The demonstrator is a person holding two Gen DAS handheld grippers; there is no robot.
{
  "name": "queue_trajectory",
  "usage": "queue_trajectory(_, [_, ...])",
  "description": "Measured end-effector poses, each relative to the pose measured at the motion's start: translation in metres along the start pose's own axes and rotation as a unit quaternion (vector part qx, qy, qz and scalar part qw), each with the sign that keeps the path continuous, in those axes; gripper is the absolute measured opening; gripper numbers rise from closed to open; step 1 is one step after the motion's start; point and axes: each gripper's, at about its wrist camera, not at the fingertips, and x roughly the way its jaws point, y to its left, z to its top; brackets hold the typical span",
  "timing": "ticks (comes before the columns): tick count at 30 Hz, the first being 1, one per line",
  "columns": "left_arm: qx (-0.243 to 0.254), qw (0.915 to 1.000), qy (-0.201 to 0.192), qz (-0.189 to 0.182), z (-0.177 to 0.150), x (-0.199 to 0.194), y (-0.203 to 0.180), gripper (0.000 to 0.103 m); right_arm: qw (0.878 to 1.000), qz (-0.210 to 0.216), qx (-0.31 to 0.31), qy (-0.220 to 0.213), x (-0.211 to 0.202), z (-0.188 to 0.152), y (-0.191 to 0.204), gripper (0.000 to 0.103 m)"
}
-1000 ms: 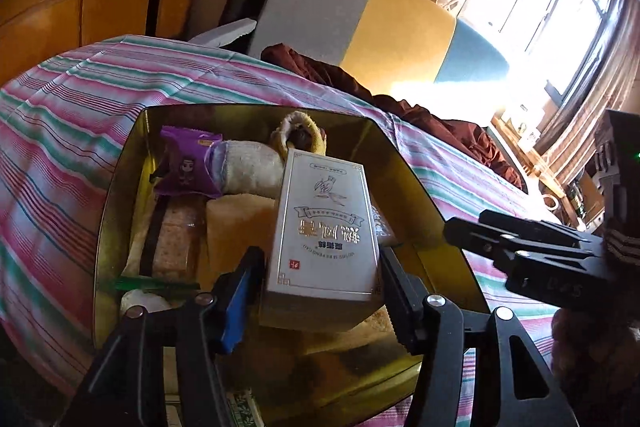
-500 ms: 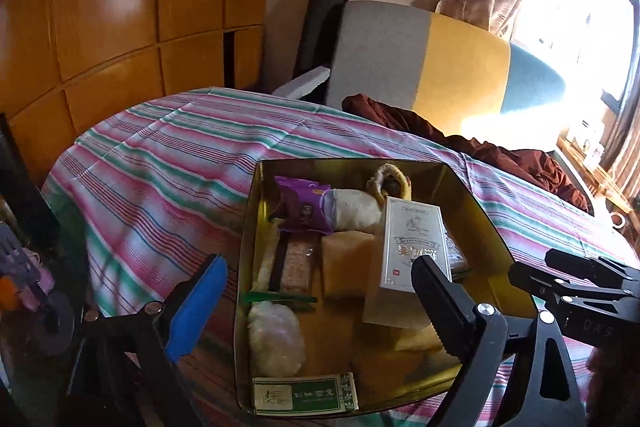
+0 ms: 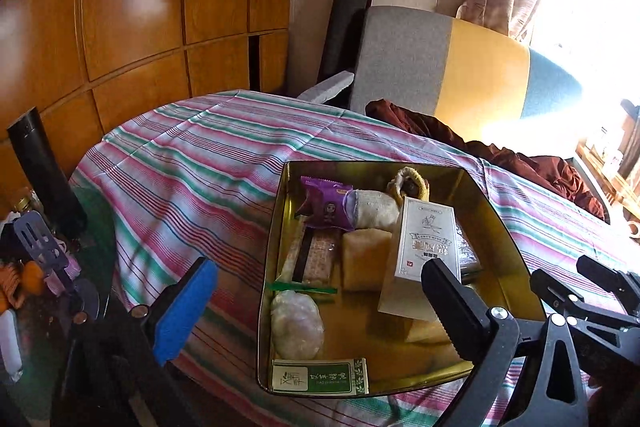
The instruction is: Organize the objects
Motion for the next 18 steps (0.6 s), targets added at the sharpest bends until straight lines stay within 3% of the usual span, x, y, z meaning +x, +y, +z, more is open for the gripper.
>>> queue_trajectory(5, [-0.009,0.9999,-0.013,0.004,-0.0014,-0.0084,0.0004,0.103,1.000,-0.008,-0.004,-0.003,-0.0047,-0.0054,0.0025,0.081])
queue_trajectory(10, [-0.015,0.9994,-0.008,0.032,-0.0022,-0.0072,-0.0015,0.103,1.000,-0.007,-0.006,-0.001,-0.0057,-0.0070,0.0044,0.081])
queue_trajectory(15, [-0.019,0.9994,0.000,0.028,-0.0058,-0.0036,0.0015,0.102,1.000,-0.006,-0.008,0.000,-0.0045,-0.0079,0.0068,0.081])
queue_trajectory(18, [-0.009,0.9993,-0.015,0.033,-0.0099,-0.0061,-0.0004,0.095,1.000,-0.005,-0.006,0.003,-0.0021,-0.0088,0.0078,0.081])
